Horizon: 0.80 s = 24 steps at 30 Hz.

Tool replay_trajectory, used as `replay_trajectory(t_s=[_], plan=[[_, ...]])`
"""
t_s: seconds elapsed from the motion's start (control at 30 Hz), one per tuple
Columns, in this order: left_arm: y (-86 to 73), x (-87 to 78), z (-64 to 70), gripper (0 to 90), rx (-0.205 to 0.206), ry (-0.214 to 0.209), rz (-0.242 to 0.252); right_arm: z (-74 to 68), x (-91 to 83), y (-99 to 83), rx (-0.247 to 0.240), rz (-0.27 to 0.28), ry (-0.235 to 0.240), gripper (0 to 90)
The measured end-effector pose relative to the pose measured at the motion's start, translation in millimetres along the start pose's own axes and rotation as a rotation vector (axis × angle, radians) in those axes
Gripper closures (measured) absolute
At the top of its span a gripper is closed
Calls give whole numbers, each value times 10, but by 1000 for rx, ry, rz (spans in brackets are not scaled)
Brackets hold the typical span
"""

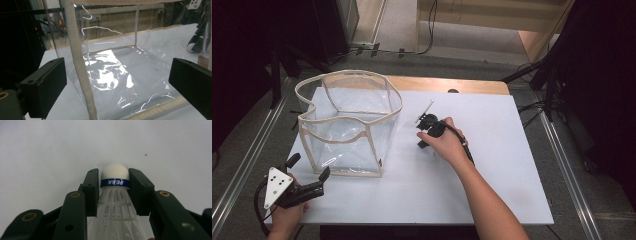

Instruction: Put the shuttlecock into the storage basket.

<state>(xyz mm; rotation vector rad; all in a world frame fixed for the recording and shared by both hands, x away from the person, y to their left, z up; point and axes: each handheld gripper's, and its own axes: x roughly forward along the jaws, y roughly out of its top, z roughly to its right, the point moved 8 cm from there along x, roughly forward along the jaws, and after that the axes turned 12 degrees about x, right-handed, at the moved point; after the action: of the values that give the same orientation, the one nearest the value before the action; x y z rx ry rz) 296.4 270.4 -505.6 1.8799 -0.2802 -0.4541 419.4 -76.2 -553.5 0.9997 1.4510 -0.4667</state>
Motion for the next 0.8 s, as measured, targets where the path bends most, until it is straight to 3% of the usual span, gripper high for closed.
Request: replay_trajectory(t_s=[0.27,0.8], plan=[[-1,0,1,23,3,1,-2,1,-44,10,-2,18,27,623],[-1,0,1,23,3,1,-2,7,-291,75,-21,72,52,624]])
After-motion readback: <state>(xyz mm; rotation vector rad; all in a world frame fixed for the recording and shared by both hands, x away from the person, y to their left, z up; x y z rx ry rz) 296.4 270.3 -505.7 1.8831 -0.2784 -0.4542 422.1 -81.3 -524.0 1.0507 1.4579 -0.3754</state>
